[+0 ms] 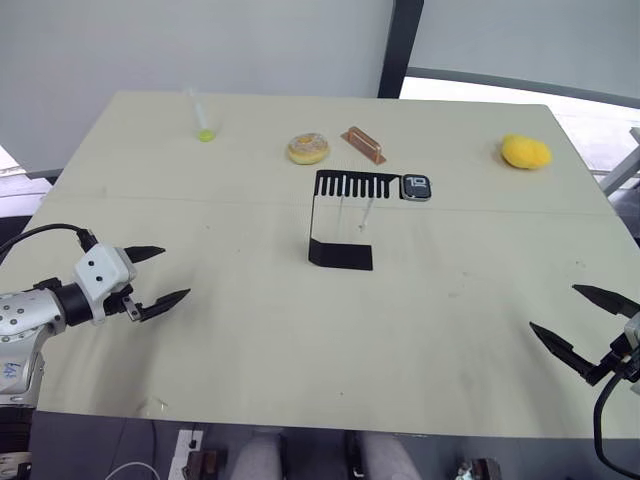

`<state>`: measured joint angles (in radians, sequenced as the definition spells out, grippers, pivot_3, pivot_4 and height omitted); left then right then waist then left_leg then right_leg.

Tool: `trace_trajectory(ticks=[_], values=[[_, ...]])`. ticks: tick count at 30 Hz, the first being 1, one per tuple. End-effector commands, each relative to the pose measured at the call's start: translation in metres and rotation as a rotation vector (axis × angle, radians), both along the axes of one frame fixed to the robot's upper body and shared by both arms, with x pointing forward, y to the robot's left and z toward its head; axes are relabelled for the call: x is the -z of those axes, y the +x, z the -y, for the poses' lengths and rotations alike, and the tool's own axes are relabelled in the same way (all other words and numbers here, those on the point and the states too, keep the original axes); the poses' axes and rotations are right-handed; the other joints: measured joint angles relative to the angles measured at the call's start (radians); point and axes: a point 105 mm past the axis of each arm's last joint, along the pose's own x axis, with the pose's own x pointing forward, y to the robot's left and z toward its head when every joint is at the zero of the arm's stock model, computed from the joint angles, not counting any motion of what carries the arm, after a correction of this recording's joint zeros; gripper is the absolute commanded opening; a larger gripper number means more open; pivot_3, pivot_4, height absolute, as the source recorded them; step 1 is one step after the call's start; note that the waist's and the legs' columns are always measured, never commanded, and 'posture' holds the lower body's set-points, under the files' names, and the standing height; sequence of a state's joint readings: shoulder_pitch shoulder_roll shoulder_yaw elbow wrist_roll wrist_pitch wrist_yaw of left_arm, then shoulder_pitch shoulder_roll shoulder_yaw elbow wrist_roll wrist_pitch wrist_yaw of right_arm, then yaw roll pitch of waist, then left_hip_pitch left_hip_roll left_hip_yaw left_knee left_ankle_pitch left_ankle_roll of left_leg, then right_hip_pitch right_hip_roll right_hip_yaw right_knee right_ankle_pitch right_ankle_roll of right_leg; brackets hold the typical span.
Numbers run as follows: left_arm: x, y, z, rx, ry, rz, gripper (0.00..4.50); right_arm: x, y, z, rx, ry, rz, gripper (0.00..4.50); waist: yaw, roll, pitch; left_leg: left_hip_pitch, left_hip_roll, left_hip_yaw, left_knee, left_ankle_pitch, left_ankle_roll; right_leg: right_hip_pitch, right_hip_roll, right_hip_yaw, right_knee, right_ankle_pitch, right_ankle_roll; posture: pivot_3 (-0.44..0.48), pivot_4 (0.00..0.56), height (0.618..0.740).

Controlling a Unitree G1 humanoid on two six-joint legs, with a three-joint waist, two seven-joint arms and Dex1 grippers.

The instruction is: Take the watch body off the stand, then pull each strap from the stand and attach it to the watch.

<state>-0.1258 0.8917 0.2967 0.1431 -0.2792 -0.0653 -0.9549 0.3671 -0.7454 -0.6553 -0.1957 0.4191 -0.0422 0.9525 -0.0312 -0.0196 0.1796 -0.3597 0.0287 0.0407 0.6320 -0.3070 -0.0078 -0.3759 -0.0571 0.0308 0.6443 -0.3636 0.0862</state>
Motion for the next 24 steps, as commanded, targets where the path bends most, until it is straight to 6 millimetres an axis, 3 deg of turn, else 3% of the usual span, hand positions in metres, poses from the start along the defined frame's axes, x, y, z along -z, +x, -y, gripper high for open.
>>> trace_trajectory(ticks=[1,5,8,11,17,19,22,24], values=[[-0.017,-0.004,0.003,0.023,-0.082,0.007,4.46,-0.016,0.007,-0.014,-0.019,0.015,0.046,4.5,0.0,0.0,0.0,0.0,0.0,0.0,0.0,0.0,0.0,0.0,0.0,0.0,0.0,0.0,0.0,0.0,0.15,0.74],[-0.035,-0.016,0.026,0.194,-0.157,-0.098,4.46,-0.042,0.018,-0.048,0.01,0.201,0.128,4.5,-0.009,0.0,0.0,0.0,0.001,0.0,0.0,0.001,-0.001,0.0,0.0,0.0,0.002,0.0,0.0,0.0,0.15,0.74],[-0.066,-0.01,0.041,0.262,-0.208,-0.033,4.46,-0.057,0.016,-0.078,0.041,0.358,0.178,4.5,0.002,0.0,0.0,0.0,0.001,-0.002,0.0,0.001,-0.003,-0.001,0.0,-0.001,0.003,0.0,-0.001,0.0,0.15,0.74],[-0.085,-0.011,0.07,0.386,-0.256,0.004,4.46,-0.073,0.019,-0.112,0.132,0.55,0.269,4.5,0.002,0.0,0.0,-0.001,0.0,-0.004,0.001,0.002,-0.004,-0.001,0.0,-0.003,0.003,0.0,-0.001,0.0,0.15,0.74],[-0.092,-0.02,0.1,0.509,-0.308,0.018,4.46,-0.106,0.025,-0.164,0.118,0.711,0.349,4.5,-0.017,0.0,0.0,-0.002,0.0,-0.003,0.002,0.005,-0.008,-0.002,0.001,-0.001,0.004,0.0,-0.001,0.0,0.15,0.74],[-0.1,-0.019,0.105,0.532,-0.352,0.054,4.46,-0.115,0.031,-0.176,0.115,0.725,0.356,4.5,-0.022,0.0,0.0,-0.002,0.0,-0.003,0.002,0.005,-0.008,-0.003,0.002,-0.001,0.005,0.0,-0.001,0.0,0.15,0.74],[-0.111,-0.023,0.111,0.595,-0.412,0.134,4.46,-0.116,0.041,-0.178,0.174,0.743,0.331,4.5,-0.021,-0.001,-0.001,-0.008,0.0,-0.004,0.006,0.005,-0.008,-0.009,0.002,-0.001,0.01,0.0,-0.001,0.0,0.15,0.74],[-0.109,-0.026,0.116,0.634,-0.423,0.089,4.46,-0.113,0.05,-0.185,0.172,0.716,0.298,4.5,-0.021,0.0,-0.001,-0.016,0.0,-0.004,0.011,0.006,-0.009,-0.016,0.002,-0.001,0.017,0.0,-0.001,0.0,0.15,0.74]])
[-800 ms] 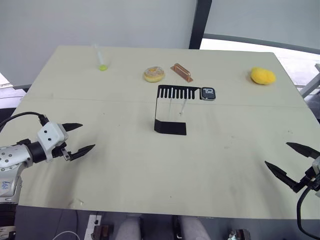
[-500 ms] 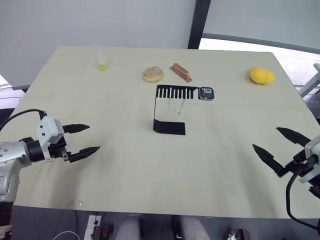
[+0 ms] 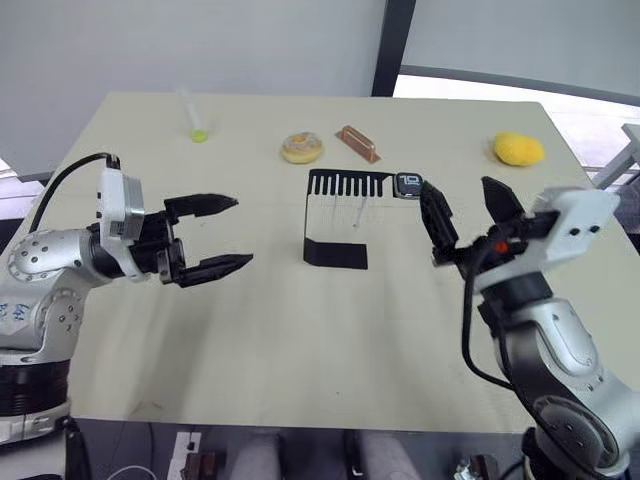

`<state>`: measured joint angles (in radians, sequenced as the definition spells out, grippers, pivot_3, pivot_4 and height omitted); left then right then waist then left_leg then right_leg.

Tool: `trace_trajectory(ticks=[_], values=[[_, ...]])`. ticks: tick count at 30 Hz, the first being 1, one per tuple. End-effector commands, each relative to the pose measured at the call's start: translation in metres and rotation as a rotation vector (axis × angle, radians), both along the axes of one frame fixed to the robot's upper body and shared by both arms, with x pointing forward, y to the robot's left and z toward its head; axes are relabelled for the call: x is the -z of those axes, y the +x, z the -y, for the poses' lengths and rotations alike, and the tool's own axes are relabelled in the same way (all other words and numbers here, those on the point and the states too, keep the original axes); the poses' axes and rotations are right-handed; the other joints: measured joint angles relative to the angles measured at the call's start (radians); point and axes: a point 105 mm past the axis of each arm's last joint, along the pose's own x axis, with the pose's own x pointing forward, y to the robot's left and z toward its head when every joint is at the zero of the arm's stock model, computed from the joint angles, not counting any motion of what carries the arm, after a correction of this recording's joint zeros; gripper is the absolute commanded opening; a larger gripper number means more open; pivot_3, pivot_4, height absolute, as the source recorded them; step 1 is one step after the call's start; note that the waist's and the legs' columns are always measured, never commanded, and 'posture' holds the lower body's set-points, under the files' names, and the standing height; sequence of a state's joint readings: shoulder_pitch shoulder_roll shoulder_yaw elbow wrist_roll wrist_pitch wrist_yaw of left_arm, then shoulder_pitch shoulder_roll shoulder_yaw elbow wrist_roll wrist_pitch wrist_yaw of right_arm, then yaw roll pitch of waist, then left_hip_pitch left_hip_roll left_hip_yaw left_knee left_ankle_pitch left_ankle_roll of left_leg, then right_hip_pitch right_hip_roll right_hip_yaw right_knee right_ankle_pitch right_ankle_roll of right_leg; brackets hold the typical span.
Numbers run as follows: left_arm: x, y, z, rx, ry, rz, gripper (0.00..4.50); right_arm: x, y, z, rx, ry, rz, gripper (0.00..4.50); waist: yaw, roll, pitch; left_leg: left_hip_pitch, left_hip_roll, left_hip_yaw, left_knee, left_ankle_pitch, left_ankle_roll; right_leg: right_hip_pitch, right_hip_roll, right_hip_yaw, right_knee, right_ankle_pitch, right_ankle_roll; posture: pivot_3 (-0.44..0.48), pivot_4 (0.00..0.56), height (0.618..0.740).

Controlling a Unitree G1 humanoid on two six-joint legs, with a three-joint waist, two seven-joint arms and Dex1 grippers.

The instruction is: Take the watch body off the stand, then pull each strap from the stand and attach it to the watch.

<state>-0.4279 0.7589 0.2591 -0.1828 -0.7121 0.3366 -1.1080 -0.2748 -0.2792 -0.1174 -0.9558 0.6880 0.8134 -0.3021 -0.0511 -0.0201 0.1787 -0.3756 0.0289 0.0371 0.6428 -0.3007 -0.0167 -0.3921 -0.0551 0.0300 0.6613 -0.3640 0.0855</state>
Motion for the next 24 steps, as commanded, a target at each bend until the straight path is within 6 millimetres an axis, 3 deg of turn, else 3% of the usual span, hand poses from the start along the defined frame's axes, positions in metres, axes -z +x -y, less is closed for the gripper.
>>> trace_trajectory(ticks=[1,13,24], values=[[-0.011,-0.01,0.005,0.071,-0.01,0.001,4.46,-0.007,0.001,-0.009,0.014,-0.035,0.01,4.5,-0.002,0.0,0.0,-0.002,0.0,0.0,0.003,-0.001,0.001,-0.001,0.0,0.0,0.001,0.0,0.0,0.0,0.15,0.74],[-0.03,-0.004,0.016,0.101,-0.018,0.033,4.46,-0.007,0.028,-0.025,0.011,-0.054,-0.039,4.5,-0.004,0.0,0.0,-0.002,0.0,0.001,0.005,-0.001,0.003,-0.001,0.001,0.001,0.0,0.0,0.0,0.0,0.15,0.74],[-0.032,-0.001,0.024,0.082,-0.03,0.049,4.46,-0.009,0.046,-0.029,0.006,-0.043,-0.045,4.5,-0.006,0.0,0.0,-0.002,0.0,0.001,0.004,-0.001,0.003,-0.001,0.001,0.002,0.001,0.0,0.0,0.0,0.15,0.74]])
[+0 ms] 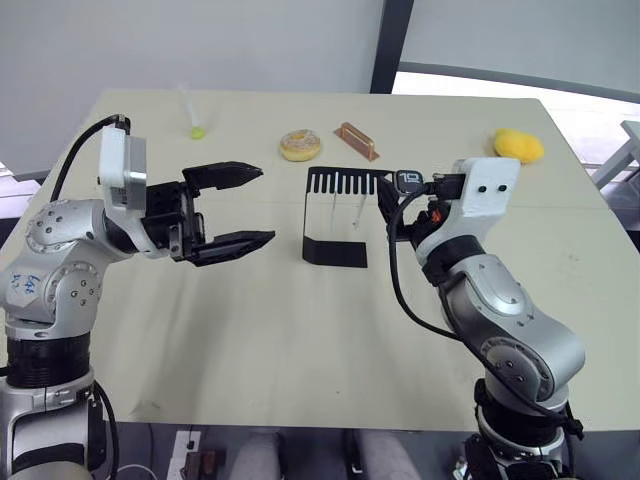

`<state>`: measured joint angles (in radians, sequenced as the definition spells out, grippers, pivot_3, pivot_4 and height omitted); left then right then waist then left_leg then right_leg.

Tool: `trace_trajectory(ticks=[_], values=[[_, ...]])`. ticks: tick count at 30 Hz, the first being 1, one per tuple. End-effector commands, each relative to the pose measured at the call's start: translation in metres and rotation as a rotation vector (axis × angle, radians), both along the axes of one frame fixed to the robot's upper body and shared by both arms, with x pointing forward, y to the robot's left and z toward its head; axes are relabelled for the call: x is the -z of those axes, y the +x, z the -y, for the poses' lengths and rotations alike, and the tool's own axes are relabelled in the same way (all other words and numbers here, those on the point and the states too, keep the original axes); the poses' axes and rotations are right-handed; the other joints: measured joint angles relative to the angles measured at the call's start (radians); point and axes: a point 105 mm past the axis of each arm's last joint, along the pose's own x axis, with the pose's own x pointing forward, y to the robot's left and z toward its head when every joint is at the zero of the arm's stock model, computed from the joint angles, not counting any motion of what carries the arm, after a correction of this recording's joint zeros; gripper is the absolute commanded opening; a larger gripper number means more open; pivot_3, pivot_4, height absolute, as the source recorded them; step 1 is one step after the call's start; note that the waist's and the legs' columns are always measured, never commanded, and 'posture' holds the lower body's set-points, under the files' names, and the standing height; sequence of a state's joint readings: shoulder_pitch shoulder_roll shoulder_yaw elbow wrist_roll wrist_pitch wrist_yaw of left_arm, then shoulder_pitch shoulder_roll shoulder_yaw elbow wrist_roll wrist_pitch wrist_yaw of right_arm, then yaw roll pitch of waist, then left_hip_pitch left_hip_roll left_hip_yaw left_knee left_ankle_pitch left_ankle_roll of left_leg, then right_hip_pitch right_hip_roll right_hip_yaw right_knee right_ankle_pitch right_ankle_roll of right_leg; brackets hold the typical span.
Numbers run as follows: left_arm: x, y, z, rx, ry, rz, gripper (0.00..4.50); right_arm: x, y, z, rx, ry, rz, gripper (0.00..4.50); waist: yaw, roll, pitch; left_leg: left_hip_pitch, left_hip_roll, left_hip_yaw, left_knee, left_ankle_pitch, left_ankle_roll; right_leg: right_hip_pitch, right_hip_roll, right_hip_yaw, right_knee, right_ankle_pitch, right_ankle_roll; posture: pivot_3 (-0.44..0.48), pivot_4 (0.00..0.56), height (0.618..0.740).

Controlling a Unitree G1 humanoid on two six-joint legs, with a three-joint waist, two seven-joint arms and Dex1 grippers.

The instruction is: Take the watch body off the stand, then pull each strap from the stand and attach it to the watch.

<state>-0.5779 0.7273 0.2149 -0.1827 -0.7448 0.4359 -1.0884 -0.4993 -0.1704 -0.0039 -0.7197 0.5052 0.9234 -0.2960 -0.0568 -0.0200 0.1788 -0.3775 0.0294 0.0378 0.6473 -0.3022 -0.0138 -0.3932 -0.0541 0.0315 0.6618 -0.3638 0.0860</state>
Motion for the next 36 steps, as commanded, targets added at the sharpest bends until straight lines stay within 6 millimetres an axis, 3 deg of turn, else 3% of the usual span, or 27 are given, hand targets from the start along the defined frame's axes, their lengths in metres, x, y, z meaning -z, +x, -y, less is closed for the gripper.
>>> trace_trajectory(ticks=[1,36], values=[[-0.0058,-0.0051,0.0025,-0.005,0.002,0.036,4.46,-0.0149,-0.0006,-0.0002,0.001,0.009,0.068,4.5,0.0,0.0,0.0,0.0,0.0,0.0,0.0,0.0,0.0,0.0,0.0,0.0,0.0,0.0,0.0,0.0,0.15,0.74],[-0.012,-0.0034,0.0121,-0.016,-0.016,0.038,4.46,-0.011,0.0087,0.0006,0.022,0.001,0.032,4.5,0.0,0.0,0.0,0.0,0.0,0.0,-0.001,0.0,0.0,0.0,0.0,0.0,-0.001,0.0,0.0,0.0,0.15,0.74]])
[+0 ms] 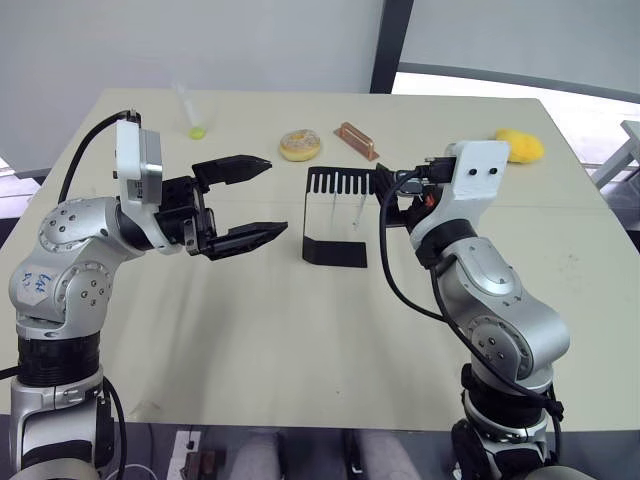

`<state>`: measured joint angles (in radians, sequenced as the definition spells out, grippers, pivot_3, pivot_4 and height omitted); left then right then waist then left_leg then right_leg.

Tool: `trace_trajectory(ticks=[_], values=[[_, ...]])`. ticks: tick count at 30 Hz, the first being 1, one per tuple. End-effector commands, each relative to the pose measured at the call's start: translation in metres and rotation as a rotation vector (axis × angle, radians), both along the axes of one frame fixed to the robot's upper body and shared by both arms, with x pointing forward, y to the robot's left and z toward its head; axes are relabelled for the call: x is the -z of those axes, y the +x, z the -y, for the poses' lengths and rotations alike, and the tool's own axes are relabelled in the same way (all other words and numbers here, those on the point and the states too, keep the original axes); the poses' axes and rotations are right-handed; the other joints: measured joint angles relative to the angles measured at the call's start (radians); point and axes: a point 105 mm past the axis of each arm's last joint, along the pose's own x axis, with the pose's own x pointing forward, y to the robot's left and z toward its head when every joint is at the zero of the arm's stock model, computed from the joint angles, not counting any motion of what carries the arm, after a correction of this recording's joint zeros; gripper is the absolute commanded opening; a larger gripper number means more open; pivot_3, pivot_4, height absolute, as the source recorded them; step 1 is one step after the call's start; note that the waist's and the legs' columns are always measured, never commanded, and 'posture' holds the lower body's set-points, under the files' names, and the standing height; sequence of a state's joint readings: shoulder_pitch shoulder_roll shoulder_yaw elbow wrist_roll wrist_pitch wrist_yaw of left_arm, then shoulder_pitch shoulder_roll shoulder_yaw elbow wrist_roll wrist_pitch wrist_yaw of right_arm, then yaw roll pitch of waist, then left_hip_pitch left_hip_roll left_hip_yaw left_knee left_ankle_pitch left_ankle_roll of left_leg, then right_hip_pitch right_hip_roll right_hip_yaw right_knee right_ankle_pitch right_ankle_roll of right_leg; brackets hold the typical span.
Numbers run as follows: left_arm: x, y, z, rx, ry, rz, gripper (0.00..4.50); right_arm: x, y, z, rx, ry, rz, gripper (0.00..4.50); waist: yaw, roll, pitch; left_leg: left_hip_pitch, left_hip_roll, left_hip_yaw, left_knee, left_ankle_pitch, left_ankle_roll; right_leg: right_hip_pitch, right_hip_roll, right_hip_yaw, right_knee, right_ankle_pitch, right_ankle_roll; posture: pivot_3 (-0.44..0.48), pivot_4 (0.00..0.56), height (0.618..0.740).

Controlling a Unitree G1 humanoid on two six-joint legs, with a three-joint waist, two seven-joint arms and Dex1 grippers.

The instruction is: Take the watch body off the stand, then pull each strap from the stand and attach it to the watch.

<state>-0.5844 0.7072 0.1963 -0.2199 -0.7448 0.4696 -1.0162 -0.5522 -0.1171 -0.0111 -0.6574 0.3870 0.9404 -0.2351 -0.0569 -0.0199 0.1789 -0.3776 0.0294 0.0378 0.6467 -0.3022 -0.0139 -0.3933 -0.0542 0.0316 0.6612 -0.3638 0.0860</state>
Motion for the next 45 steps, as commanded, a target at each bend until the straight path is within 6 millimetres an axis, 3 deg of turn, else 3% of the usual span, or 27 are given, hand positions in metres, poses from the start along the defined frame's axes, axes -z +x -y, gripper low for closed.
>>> trace_trajectory(ticks=[1,3,6,10,18,22,24,27,30,33,37,40,45], values=[[-0.011,-0.006,0.003,0.01,0.0,0.052,4.46,-0.008,-0.003,0.002,-0.003,0.017,0.037,4.5,0.0,0.0,0.0,0.0,0.0,0.0,0.0,0.0,0.0,0.0,0.0,0.0,0.0,0.0,0.0,0.0,0.15,0.74],[-0.01,-0.006,0.003,0.01,0.0,0.051,4.46,-0.008,-0.003,0.002,-0.002,0.019,0.039,4.5,0.0,0.0,0.0,0.0,0.0,0.0,0.0,0.0,0.0,0.0,0.0,0.0,0.0,0.0,0.0,0.0,0.15,0.74],[-0.01,-0.006,0.002,0.009,-0.001,0.051,4.5,-0.008,-0.004,0.003,-0.001,0.02,0.041,3.62,0.0,0.0,0.0,0.0,0.0,0.0,0.0,0.0,0.0,0.0,0.0,0.0,0.0,0.0,0.0,0.0,0.15,0.74],[-0.01,-0.006,0.001,0.009,-0.002,0.05,4.5,-0.011,-0.004,0.001,-0.012,0.028,0.058,1.71,0.0,0.0,0.0,0.0,0.0,0.0,0.0,0.0,0.0,0.0,0.0,0.0,0.0,0.0,0.0,0.0,0.15,0.74],[-0.009,-0.005,-0.001,0.008,-0.007,0.048,4.5,-0.018,-0.008,-0.003,-0.047,0.035,0.098,1.62,0.0,0.0,0.0,0.0,0.0,0.0,0.0,0.0,0.0,0.0,0.0,0.0,-0.001,0.0,0.0,0.0,0.15,0.74],[-0.008,-0.005,-0.002,0.01,-0.007,0.051,4.5,-0.034,-0.017,0.0,-0.078,0.031,0.185,1.62,0.0,0.0,0.0,0.0,0.0,0.0,0.0,0.0,0.0,0.0,0.0,0.0,-0.001,0.0,0.0,0.0,0.15,0.74],[-0.007,-0.007,-0.002,0.022,0.0,0.058,4.5,-0.044,-0.024,0.01,-0.071,0.02,0.246,1.62,0.001,0.0,0.0,0.0,0.0,0.0,0.0,0.0,0.001,0.0,0.0,0.0,-0.001,0.0,0.0,0.0,0.15,0.74],[0.003,-0.013,0.0,0.091,0.059,0.072,4.5,-0.05,-0.039,0.047,0.006,-0.029,0.309,1.62,0.005,0.0,0.0,-0.001,0.0,0.0,-0.001,-0.001,0.001,0.0,0.0,0.0,-0.001,0.0,0.0,0.0,0.15,0.74],[0.012,-0.018,0.002,0.147,0.101,0.065,4.5,-0.035,-0.052,0.07,0.052,-0.082,0.278,1.62,0.01,0.0,0.0,-0.001,0.0,-0.001,-0.002,-0.001,0.001,0.001,0.0,-0.001,-0.003,0.0,0.0,0.0,0.15,0.74],[0.027,-0.025,0.007,0.216,0.152,0.055,4.5,0.0,-0.067,0.099,0.133,-0.05,0.18,1.62,0.01,0.0,0.0,-0.001,0.0,0.0,-0.003,-0.001,0.001,0.002,0.0,0.0,-0.004,0.0,0.0,0.0,0.15,0.74],[0.049,-0.039,0.018,0.317,0.192,0.043,4.5,0.062,-0.077,0.127,0.225,0.012,-0.009,1.62,0.005,0.0,0.0,0.001,0.0,0.001,-0.002,-0.002,0.004,0.002,0.001,0.002,-0.005,0.0,0.0,0.0,0.15,0.74],[0.051,-0.043,0.026,0.319,0.113,-0.011,4.5,0.087,-0.074,0.132,0.217,0.025,-0.063,1.62,-0.003,0.001,0.0,0.003,0.001,0.003,-0.002,-0.002,0.004,0.003,0.001,0.004,-0.005,0.0,0.0,0.0,0.15,0.74],[0.06,-0.046,0.028,0.325,0.134,-0.029,4.5,0.129,-0.071,0.123,0.096,-0.016,-0.133,1.62,0.001,0.001,0.0,0.005,0.001,0.003,-0.002,-0.002,0.004,0.003,0.005,0.006,-0.004,0.0,0.0,0.0,0.15,0.74]])
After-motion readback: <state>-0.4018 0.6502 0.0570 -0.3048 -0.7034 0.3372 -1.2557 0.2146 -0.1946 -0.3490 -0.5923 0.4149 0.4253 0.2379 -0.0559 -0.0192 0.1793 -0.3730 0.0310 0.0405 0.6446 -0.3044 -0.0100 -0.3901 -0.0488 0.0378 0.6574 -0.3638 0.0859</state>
